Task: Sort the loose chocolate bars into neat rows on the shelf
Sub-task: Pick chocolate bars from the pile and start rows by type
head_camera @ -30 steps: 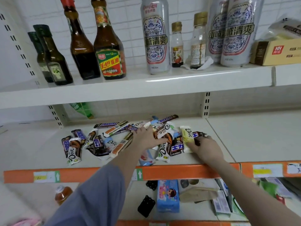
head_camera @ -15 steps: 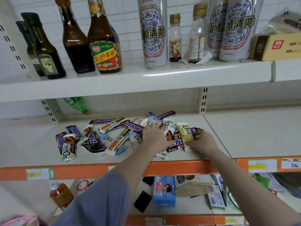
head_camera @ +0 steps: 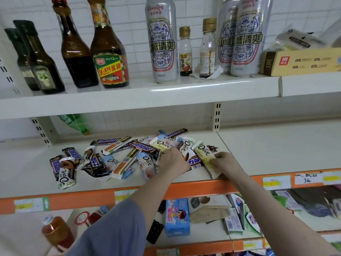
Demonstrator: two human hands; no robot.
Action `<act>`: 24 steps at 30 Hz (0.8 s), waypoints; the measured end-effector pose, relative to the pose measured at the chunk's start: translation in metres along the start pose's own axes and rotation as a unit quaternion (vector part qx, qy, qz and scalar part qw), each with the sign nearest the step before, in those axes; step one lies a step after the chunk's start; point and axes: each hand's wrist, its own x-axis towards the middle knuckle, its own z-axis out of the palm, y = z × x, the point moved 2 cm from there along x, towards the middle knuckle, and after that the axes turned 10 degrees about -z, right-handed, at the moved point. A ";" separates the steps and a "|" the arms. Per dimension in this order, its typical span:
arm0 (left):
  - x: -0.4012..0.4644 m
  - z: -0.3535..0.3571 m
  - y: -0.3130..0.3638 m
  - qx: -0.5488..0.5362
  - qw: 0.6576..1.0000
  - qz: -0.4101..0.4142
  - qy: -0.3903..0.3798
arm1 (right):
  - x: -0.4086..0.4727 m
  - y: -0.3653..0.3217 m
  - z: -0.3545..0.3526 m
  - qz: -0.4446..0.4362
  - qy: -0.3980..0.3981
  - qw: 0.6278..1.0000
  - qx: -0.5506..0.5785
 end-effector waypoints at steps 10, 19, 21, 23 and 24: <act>-0.025 -0.021 -0.027 -0.191 0.981 0.028 -0.024 | -0.060 -0.004 -0.023 -0.028 0.129 0.982 0.137; -0.063 -0.010 -0.018 -0.335 0.933 0.049 -0.119 | -0.111 0.018 -0.043 0.000 0.162 0.965 0.204; -0.067 -0.006 -0.008 -0.361 0.921 0.039 -0.143 | -0.109 0.022 -0.057 -0.006 0.162 0.963 0.216; -0.071 0.000 0.006 -0.369 0.916 0.033 -0.157 | -0.103 0.028 -0.074 -0.012 0.160 0.961 0.225; -0.072 0.004 0.015 -0.371 0.914 0.031 -0.162 | -0.099 0.032 -0.084 -0.017 0.157 0.960 0.231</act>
